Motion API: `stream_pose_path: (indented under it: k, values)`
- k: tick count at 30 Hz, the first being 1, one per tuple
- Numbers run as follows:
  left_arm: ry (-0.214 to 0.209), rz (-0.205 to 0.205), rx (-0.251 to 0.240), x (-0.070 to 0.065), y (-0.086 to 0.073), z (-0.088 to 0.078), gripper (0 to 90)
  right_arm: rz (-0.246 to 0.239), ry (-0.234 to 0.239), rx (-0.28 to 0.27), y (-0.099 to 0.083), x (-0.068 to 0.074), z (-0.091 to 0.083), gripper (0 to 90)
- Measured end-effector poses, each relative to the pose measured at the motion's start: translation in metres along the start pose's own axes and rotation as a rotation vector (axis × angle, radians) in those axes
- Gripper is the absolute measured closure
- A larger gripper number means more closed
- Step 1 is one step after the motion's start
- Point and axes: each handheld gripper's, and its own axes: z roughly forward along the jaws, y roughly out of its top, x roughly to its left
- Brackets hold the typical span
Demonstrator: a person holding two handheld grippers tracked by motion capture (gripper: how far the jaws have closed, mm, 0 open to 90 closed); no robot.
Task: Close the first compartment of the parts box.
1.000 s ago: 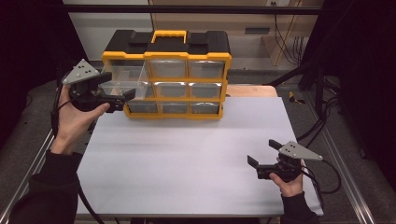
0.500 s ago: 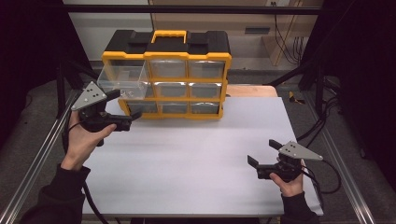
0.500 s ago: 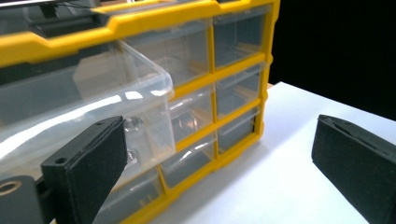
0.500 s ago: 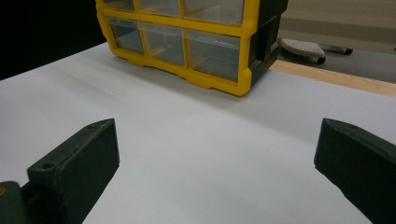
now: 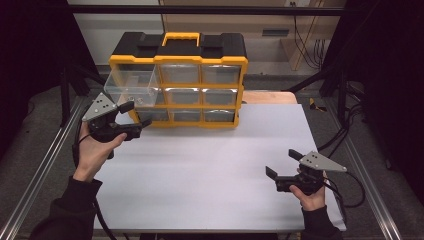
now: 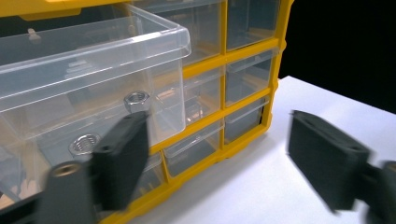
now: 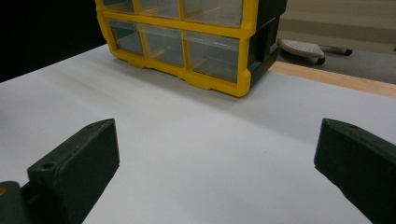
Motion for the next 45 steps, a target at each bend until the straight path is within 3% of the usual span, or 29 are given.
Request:
stream_pose_path:
  k: [5,11,19,26,35,45]
  values:
    - [0.009,-0.020,-0.004,0.007,-0.003,0.007,42.7,-0.002,-0.001,0.002,0.000,0.000,0.001,0.6]
    - [0.025,-0.017,0.033,0.013,-0.006,0.015,60.5,-0.001,-0.001,0.001,0.000,0.000,0.000,0.6]
    - [0.072,-0.029,0.045,0.019,-0.008,0.023,75.7,-0.001,0.000,0.003,0.000,0.001,0.000,0.6]
    - [0.062,-0.043,0.020,0.021,-0.005,0.023,86.0,-0.003,0.002,0.002,-0.001,0.001,0.000,0.6]
    - [0.043,-0.057,0.018,0.028,-0.003,0.023,89.4,-0.003,0.004,0.007,-0.001,0.001,0.002,0.6]
    - [0.078,-0.028,0.033,0.028,0.002,0.022,89.4,-0.003,0.005,0.006,-0.001,0.001,0.001,0.6]
